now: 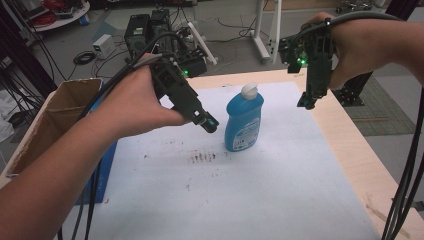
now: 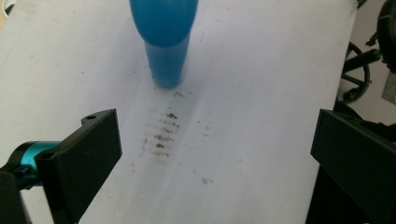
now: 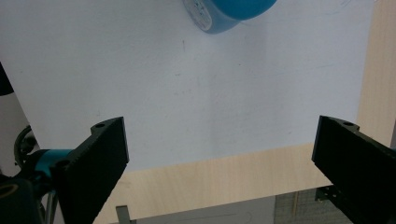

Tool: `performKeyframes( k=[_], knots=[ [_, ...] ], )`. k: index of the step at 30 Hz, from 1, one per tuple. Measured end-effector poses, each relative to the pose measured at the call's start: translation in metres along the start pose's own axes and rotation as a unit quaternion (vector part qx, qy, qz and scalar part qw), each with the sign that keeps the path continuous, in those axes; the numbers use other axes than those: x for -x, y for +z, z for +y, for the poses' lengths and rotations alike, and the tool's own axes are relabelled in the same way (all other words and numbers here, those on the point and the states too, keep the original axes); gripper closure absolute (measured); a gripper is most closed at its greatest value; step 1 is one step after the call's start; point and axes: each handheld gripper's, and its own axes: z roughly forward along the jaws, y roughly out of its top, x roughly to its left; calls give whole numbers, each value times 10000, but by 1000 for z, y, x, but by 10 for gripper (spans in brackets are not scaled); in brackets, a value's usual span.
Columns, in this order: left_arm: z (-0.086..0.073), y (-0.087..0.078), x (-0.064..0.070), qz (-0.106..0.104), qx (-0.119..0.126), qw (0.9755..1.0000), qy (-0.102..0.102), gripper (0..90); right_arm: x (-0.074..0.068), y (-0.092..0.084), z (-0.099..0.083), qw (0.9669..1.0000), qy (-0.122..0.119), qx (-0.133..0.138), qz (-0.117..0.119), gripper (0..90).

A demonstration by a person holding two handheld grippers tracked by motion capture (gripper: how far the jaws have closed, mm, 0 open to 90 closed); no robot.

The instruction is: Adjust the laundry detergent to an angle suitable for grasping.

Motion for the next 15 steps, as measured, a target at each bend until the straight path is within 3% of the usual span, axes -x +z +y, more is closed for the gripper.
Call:
performKeyframes(
  k=[15],
  knots=[
    [20, 38, -11, -142, 423, 9990, -10, 17, -4, -2, -12, 10000, 62, -27, -4, 30]
  ],
)
